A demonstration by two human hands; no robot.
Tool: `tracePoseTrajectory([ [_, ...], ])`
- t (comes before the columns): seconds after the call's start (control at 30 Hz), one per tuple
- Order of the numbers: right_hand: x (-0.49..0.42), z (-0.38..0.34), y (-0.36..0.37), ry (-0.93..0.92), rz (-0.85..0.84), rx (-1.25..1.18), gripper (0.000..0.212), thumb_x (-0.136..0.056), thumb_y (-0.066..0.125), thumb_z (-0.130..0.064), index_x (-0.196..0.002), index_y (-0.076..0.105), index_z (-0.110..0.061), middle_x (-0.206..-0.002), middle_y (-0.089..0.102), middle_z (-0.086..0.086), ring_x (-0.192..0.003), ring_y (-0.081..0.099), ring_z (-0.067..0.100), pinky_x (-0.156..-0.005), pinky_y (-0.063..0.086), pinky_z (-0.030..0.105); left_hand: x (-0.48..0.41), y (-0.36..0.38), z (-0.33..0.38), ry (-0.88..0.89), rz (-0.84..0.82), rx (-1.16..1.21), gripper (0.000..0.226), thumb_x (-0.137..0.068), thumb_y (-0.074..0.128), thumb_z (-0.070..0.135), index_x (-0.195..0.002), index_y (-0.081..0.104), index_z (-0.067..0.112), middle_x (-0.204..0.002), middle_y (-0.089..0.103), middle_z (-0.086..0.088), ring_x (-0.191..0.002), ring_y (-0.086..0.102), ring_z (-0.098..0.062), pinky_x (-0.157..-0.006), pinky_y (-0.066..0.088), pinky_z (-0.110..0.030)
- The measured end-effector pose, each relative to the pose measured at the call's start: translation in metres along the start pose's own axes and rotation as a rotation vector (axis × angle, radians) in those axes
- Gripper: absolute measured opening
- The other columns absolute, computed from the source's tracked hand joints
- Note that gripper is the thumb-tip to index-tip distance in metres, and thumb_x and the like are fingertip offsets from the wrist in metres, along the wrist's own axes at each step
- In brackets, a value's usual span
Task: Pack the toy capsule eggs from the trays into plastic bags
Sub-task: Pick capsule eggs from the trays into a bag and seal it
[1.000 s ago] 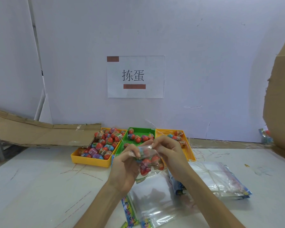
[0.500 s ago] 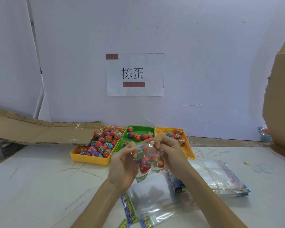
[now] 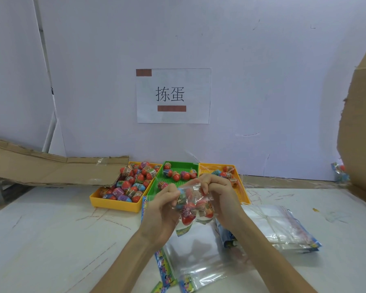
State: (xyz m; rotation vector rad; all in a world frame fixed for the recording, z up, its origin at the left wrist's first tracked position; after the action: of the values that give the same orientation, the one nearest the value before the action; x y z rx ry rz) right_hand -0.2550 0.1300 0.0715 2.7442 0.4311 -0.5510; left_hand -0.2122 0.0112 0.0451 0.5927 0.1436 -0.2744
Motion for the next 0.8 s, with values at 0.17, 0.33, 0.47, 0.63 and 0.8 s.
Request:
tracePoseTrajectory([
  [0.17,0.000,-0.003,-0.004,-0.063,0.028,0.045,0.027,-0.069,0.041,0.004,-0.052,0.058,-0.008,-0.068,0.053,0.007,-0.073,0.052,0.019,-0.060,0.042,0.024,-0.001,0.003,0.000,-0.001,-0.028,-0.019,0.023,-0.079,0.065,0.015,-0.063,0.048,0.014,-0.127,0.046,-0.018,-0.109,0.039,-0.033,-0.077,0.038,-0.041],
  [0.33,0.001,-0.006,-0.002,-0.101,0.001,0.156,0.016,-0.076,0.063,-0.023,-0.062,0.064,-0.017,-0.072,0.053,0.009,-0.071,0.049,0.022,-0.064,0.045,0.030,0.001,0.006,0.002,0.001,-0.077,0.019,0.026,-0.093,0.056,0.020,-0.070,0.046,0.014,-0.129,0.066,-0.016,-0.110,0.058,-0.034,-0.082,0.044,-0.040],
  [0.47,0.004,-0.007,-0.001,-0.116,0.007,0.242,0.022,-0.074,0.073,-0.031,-0.070,0.062,-0.012,-0.073,0.055,0.012,-0.068,0.053,0.022,-0.062,0.048,0.028,0.001,0.005,0.005,0.009,-0.040,0.043,0.029,-0.097,0.047,0.022,-0.071,0.043,0.011,-0.137,0.063,-0.017,-0.116,0.060,-0.034,-0.084,0.047,-0.039],
  [0.63,0.004,-0.005,0.001,-0.079,-0.001,0.240,0.019,-0.073,0.077,-0.030,-0.071,0.065,-0.017,-0.079,0.055,0.016,-0.074,0.056,0.024,-0.065,0.050,0.032,0.003,0.002,0.007,0.018,0.022,0.091,0.038,-0.097,0.047,0.024,-0.060,0.050,0.015,-0.134,0.066,-0.017,-0.120,0.067,-0.030,-0.074,0.059,-0.030],
  [0.8,0.003,0.000,-0.001,-0.049,-0.007,0.227,0.012,-0.081,0.076,-0.022,-0.078,0.067,-0.016,-0.080,0.060,0.011,-0.075,0.059,0.020,-0.068,0.051,0.031,0.002,-0.005,0.008,0.040,0.072,0.087,0.033,-0.091,0.052,0.021,-0.059,0.047,0.014,-0.105,0.067,-0.017,-0.096,0.062,-0.030,-0.063,0.055,-0.029],
])
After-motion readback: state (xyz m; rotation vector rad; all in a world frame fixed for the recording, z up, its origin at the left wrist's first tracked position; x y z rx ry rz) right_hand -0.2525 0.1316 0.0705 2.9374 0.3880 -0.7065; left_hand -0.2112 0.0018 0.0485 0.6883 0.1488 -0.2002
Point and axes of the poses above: each hand's wrist, its own x-axis away from the middle knuckle, its own y-axis out of the palm, z = x × y, the point moved 10 cm from there along -x, towards the middle knuckle
